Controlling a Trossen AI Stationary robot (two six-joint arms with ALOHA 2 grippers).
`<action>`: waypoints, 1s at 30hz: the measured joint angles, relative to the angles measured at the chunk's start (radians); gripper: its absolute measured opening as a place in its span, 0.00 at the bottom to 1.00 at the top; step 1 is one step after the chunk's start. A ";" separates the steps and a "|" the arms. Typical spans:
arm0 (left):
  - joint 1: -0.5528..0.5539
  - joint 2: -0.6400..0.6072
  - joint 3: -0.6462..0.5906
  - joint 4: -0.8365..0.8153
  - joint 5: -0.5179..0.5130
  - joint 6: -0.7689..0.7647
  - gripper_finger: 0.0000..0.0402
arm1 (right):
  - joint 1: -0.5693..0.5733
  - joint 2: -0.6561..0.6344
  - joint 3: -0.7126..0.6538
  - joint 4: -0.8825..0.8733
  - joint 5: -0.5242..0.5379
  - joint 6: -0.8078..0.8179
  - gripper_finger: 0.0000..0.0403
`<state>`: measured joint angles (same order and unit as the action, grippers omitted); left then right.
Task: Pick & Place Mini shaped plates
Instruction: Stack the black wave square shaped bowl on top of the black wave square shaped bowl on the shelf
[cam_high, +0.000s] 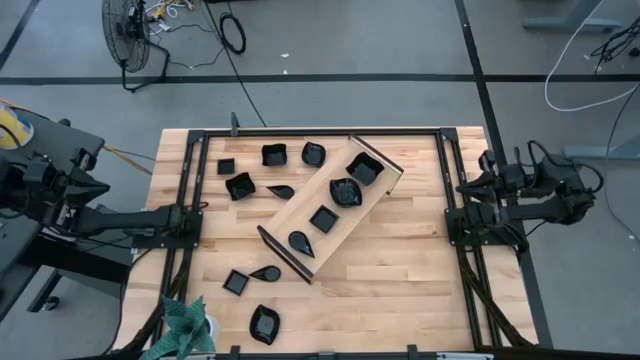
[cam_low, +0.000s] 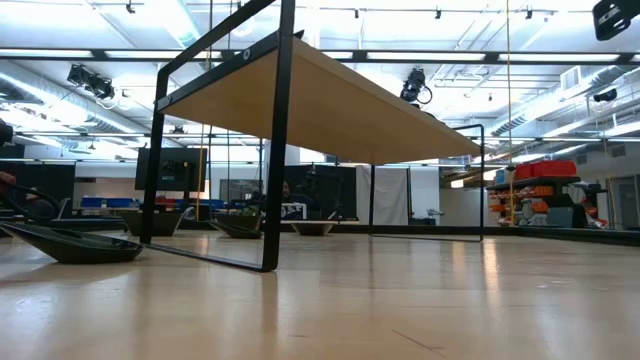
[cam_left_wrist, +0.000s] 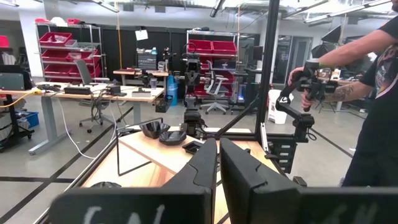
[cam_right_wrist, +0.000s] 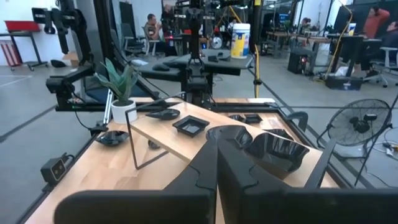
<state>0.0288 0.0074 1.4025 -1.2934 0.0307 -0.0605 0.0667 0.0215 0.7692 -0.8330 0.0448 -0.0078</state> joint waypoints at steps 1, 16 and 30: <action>0.000 0.000 0.000 0.000 0.000 0.000 0.06 | 0.001 -0.004 0.000 0.000 0.000 0.000 0.02; 0.000 0.000 0.000 0.000 0.000 0.000 0.06 | 0.001 -0.017 0.000 0.003 0.000 -0.080 0.01; 0.000 0.000 0.000 0.000 0.000 0.000 0.06 | 0.001 -0.017 0.000 0.003 0.000 -0.080 0.01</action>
<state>0.0287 0.0074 1.4025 -1.2931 0.0310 -0.0605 0.0673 0.0048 0.7692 -0.8299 0.0449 -0.0875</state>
